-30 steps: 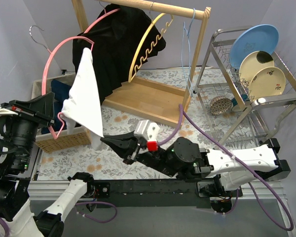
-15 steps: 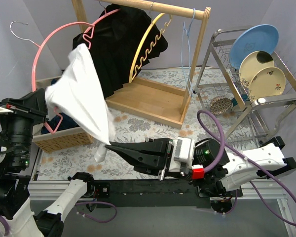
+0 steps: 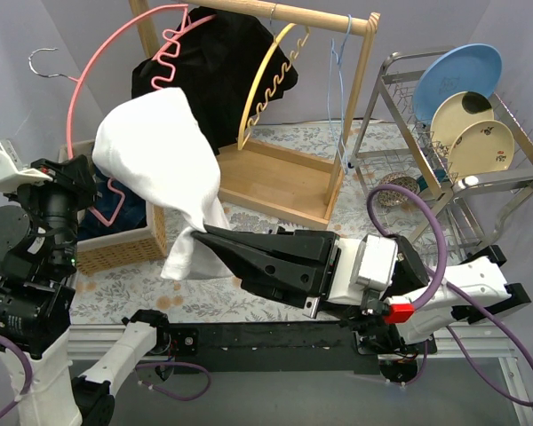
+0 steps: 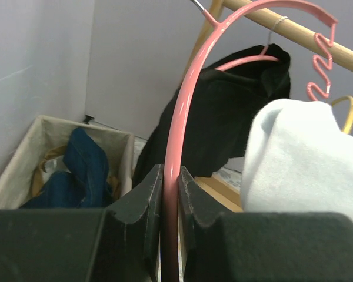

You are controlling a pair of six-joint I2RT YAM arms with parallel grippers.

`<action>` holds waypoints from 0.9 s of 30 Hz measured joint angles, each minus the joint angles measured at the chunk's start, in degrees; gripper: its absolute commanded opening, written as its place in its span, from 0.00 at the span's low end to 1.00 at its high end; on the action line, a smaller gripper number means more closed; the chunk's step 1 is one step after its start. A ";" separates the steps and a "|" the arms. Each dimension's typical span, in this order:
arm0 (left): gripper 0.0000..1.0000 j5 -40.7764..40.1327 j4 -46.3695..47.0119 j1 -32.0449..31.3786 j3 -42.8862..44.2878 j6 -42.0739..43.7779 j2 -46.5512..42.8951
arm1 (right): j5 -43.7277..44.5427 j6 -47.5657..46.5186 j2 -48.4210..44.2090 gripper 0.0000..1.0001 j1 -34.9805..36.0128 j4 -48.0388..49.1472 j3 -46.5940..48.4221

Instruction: Place the skirt on the hanger

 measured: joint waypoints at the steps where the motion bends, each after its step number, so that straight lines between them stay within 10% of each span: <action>1: 0.00 -0.79 0.09 0.00 0.13 0.33 0.22 | 0.61 -0.61 0.66 0.01 0.02 0.15 0.90; 27: 0.00 -13.70 4.09 0.24 -3.02 7.10 5.35 | 1.49 -4.81 5.51 0.01 0.48 2.14 8.39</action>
